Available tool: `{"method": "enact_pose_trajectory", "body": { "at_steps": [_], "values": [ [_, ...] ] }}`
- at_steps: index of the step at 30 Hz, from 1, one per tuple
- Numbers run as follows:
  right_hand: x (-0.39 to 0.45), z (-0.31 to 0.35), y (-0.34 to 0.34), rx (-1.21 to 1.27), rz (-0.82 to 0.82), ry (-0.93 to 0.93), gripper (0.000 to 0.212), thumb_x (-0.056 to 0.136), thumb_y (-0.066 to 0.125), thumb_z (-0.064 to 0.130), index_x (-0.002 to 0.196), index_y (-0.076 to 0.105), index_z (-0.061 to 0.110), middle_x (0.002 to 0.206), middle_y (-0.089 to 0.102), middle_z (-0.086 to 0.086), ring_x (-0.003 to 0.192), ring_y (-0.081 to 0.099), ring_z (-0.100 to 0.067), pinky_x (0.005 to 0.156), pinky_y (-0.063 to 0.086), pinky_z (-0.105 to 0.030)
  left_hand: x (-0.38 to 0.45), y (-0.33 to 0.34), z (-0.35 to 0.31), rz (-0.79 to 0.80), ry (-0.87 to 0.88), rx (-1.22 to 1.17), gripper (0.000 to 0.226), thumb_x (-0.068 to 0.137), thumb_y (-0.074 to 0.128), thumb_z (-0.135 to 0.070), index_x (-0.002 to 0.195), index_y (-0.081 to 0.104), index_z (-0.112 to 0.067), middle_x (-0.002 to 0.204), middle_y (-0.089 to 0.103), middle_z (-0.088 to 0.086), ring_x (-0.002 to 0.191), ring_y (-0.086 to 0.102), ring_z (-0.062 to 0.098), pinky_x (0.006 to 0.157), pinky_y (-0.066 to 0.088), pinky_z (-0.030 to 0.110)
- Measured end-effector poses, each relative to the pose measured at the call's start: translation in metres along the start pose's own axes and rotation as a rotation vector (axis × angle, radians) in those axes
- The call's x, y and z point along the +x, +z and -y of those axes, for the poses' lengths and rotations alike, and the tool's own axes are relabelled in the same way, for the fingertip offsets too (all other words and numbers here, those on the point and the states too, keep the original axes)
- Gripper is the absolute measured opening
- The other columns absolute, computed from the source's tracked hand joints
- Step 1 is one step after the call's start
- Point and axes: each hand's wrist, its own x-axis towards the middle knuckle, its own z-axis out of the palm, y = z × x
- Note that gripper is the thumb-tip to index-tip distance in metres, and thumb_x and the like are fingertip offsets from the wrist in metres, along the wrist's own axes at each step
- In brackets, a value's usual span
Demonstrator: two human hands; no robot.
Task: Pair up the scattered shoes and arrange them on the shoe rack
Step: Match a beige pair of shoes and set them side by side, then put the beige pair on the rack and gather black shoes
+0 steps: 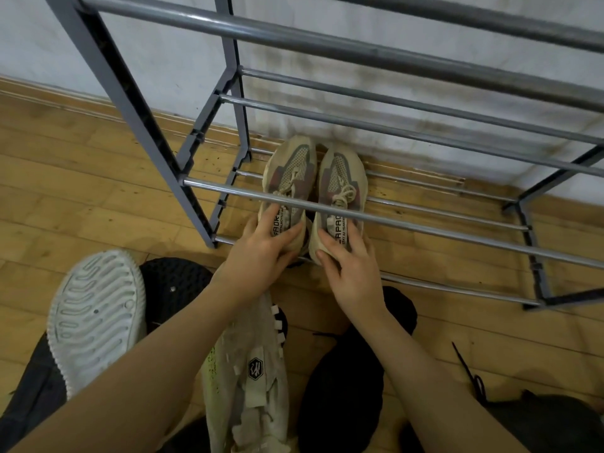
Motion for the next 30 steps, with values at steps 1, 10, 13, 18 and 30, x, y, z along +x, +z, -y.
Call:
{"method": "enact_pose_trajectory", "body": {
  "at_steps": [1,10,13,18,30],
  "values": [
    [-0.002,0.0,0.002,-0.007,-0.005,-0.005,0.038,0.091,0.047,0.031,0.126,0.059,0.023,0.139,0.043,-0.02,0.118,0.043,-0.047,0.092,0.043,-0.052,0.0,0.0,-0.002,0.008,0.001,0.014,0.048,0.083,0.067,-0.023,0.129,0.054,-0.024,0.142,0.036,0.021,0.118,0.043,0.051,0.076,0.053,0.057],
    [-0.003,-0.002,0.006,-0.072,0.06,0.034,0.038,0.09,0.058,0.031,0.128,0.055,0.032,0.145,0.039,-0.013,0.126,0.037,-0.044,0.091,0.045,-0.055,-0.006,-0.004,-0.008,0.087,-0.048,0.216,0.049,0.089,0.056,-0.038,0.136,0.045,-0.032,0.147,0.031,0.021,0.121,0.043,0.05,0.098,0.036,0.059],
    [-0.004,0.002,0.001,-0.128,0.115,0.081,0.04,0.093,0.052,0.036,0.133,0.048,0.036,0.153,0.024,-0.008,0.136,0.026,-0.037,0.105,0.031,-0.051,-0.011,-0.013,-0.011,0.027,-0.058,0.187,0.042,0.092,0.046,-0.039,0.131,0.052,-0.026,0.143,0.038,0.021,0.125,0.04,0.047,0.1,0.036,0.056],
    [-0.028,0.019,-0.023,-0.073,0.114,0.074,0.045,0.094,0.049,0.039,0.138,0.042,0.034,0.154,0.02,-0.006,0.136,0.023,-0.033,0.107,0.026,-0.046,-0.035,-0.035,-0.027,-0.038,-0.036,0.147,0.047,0.09,0.036,-0.037,0.128,0.053,-0.014,0.131,0.053,0.017,0.119,0.049,0.041,0.094,0.042,0.052],
    [-0.134,-0.035,-0.08,0.004,0.072,0.234,0.042,0.092,0.05,0.037,0.133,0.049,0.03,0.14,0.043,-0.006,0.121,0.046,-0.026,0.093,0.046,-0.047,-0.085,-0.019,-0.133,0.044,0.115,-0.043,0.051,0.088,0.032,-0.041,0.126,0.054,-0.017,0.125,0.059,0.005,0.112,0.055,0.026,0.091,0.044,0.04]
  ]
}}
